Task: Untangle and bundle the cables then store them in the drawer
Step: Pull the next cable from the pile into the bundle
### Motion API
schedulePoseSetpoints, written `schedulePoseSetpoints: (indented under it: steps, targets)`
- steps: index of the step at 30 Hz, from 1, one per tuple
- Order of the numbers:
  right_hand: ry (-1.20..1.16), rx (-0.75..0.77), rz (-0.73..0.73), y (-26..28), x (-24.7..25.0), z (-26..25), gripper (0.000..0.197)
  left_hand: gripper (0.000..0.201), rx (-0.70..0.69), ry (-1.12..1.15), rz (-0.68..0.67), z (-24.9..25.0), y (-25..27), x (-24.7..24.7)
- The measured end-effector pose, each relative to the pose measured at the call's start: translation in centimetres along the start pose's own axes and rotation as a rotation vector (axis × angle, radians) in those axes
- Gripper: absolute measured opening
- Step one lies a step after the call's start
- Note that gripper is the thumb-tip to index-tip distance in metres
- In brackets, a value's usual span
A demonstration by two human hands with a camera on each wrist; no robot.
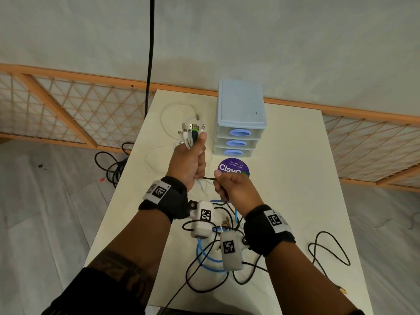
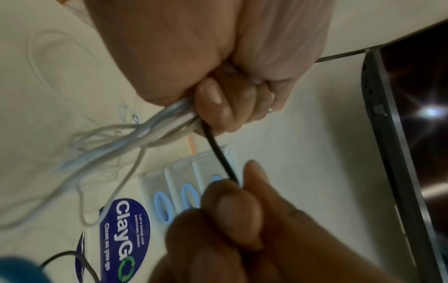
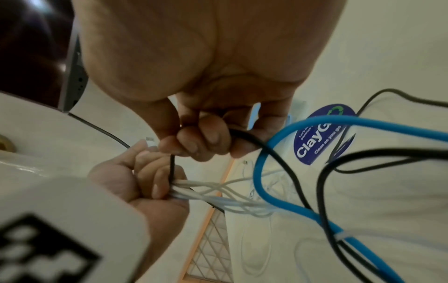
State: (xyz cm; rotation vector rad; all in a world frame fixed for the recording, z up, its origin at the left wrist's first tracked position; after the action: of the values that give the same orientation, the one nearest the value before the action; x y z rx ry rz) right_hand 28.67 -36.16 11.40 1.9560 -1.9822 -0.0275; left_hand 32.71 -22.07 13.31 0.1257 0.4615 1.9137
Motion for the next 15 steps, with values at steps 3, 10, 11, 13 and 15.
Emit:
schedulePoseSetpoints:
  steps: [3,10,11,13,15]
  targets:
    - [-0.062,-0.058,-0.025,0.3,-0.1,0.4,0.046,0.056,-0.169,-0.17,0.06,1.3,-0.3,0.9]
    - [-0.285,-0.249,0.102,-0.4,2.3,-0.1,0.036,0.055,-0.408,-0.669,-0.153,0.8,0.8,0.7]
    - [-0.309,-0.241,0.108,-0.5,2.0,-0.3,0.034,0.057,-0.398,-0.716,-0.212,0.0,1.1,0.2]
    - [-0.338,-0.208,0.097,-0.6,1.0,-0.4,0.029,0.063,-0.353,-0.741,-0.196,-1.3,1.1,-0.4]
    - [-0.341,-0.187,0.068,-0.5,0.1,-0.2,0.026,0.069,-0.291,-0.708,-0.122,-1.4,0.8,-0.7]
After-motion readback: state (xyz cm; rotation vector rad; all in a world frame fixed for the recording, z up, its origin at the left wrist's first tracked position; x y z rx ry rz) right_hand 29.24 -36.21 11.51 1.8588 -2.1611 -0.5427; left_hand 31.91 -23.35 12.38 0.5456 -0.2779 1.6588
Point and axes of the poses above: each hand's wrist, its own y-axis away from the middle knuckle, its own x-axis out of the back of the hand, z = x × y, the point moved 8 cm from there along -y, towards the middle knuckle, and after that the axes turned 15 degrees about z, right-handed, at the moved point
